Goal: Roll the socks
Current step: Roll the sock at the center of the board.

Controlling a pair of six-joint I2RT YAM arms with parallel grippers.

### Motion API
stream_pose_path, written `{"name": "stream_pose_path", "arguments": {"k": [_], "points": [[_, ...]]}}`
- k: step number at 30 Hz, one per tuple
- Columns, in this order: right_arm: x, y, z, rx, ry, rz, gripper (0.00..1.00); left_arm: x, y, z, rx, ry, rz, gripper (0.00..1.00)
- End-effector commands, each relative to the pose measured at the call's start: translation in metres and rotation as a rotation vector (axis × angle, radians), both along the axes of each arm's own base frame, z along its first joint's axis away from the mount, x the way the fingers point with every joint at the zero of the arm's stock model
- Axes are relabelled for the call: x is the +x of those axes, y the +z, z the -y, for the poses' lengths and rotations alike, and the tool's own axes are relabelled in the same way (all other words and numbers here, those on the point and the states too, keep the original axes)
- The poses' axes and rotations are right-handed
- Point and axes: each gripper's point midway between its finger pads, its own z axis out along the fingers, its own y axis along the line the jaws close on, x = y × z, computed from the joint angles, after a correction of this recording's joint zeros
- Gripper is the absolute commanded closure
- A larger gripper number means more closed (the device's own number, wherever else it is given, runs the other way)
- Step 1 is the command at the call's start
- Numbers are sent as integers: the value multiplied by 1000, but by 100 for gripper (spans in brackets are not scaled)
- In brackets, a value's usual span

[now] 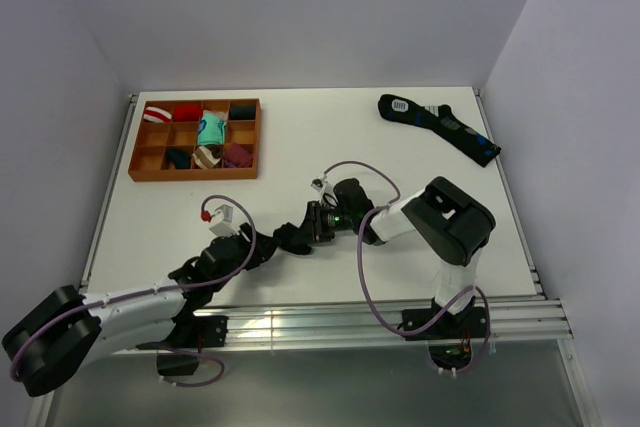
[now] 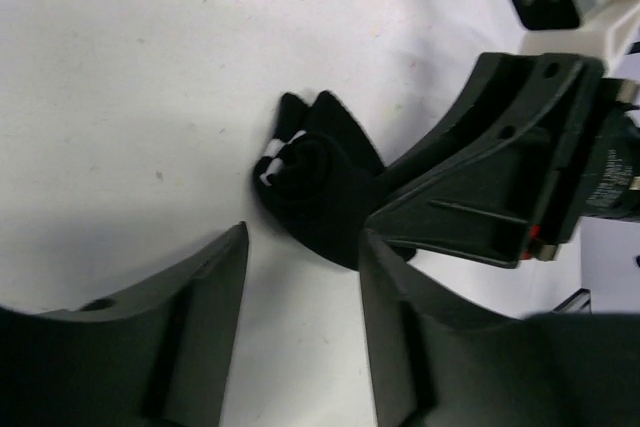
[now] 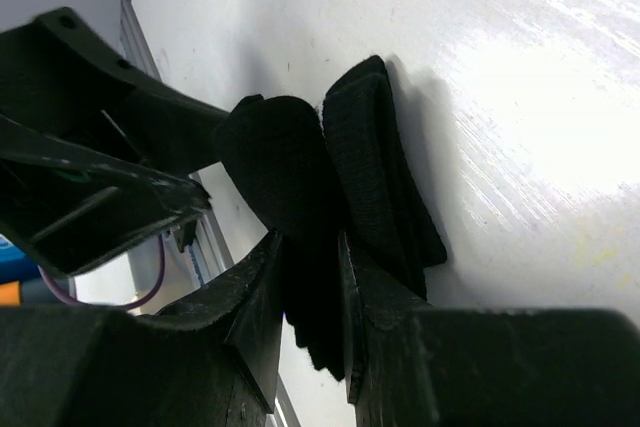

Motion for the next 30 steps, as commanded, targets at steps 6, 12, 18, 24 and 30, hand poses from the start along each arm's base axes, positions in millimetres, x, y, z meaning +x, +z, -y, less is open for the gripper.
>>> {"name": "stream_pose_path", "arguments": {"k": [6, 12, 18, 24, 30], "points": [[-83, -102, 84, -454, -10, -382, 80, 9, 6, 12, -47, 2, 39, 43], [-82, -99, 81, -446, -4, -392, 80, 14, -2, 21, -19, 5, 3, 41], [-82, -99, 83, -449, 0, -387, 80, 15, -13, 23, -4, 36, -40, 41], [-86, -102, 84, -441, -2, -404, 80, 17, -23, 17, 6, 95, -82, 42], [-86, -101, 84, -439, 5, -403, 80, 20, -29, 14, 24, 143, -110, 43]]}}
